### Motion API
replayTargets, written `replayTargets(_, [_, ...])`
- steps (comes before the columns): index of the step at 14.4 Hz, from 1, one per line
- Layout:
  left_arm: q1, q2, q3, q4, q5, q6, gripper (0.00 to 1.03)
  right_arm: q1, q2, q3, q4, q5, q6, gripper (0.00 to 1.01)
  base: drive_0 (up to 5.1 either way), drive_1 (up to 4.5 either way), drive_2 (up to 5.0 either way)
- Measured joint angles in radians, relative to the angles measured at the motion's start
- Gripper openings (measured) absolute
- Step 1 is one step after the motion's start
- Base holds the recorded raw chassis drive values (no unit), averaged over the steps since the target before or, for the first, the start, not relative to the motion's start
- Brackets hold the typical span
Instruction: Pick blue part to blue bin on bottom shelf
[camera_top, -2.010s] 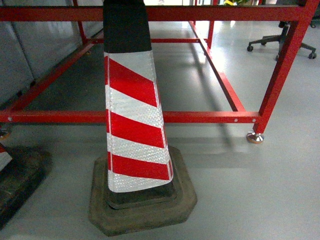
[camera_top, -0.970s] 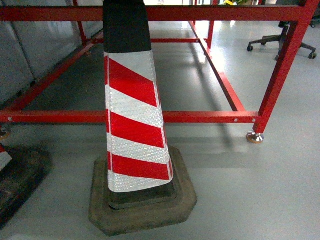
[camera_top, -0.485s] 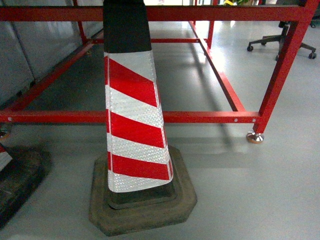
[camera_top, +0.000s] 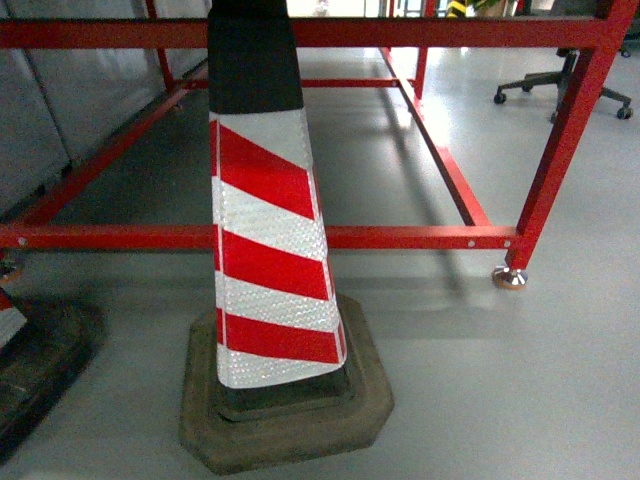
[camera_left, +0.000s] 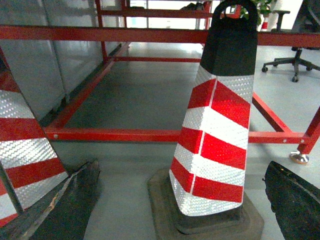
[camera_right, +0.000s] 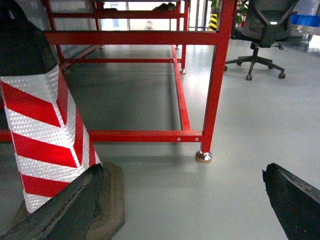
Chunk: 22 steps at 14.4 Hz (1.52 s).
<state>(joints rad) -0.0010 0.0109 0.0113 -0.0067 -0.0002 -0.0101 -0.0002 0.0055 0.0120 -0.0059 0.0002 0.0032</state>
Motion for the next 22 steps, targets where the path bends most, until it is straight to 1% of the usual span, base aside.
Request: replayTargets(22, [0.000, 0.000, 0.000, 0.002, 0.000, 0.000, 0.98, 0.000, 0.000, 0.000, 0.002, 0.000, 0.001, 0.98, 0.0, 0.00, 0.0])
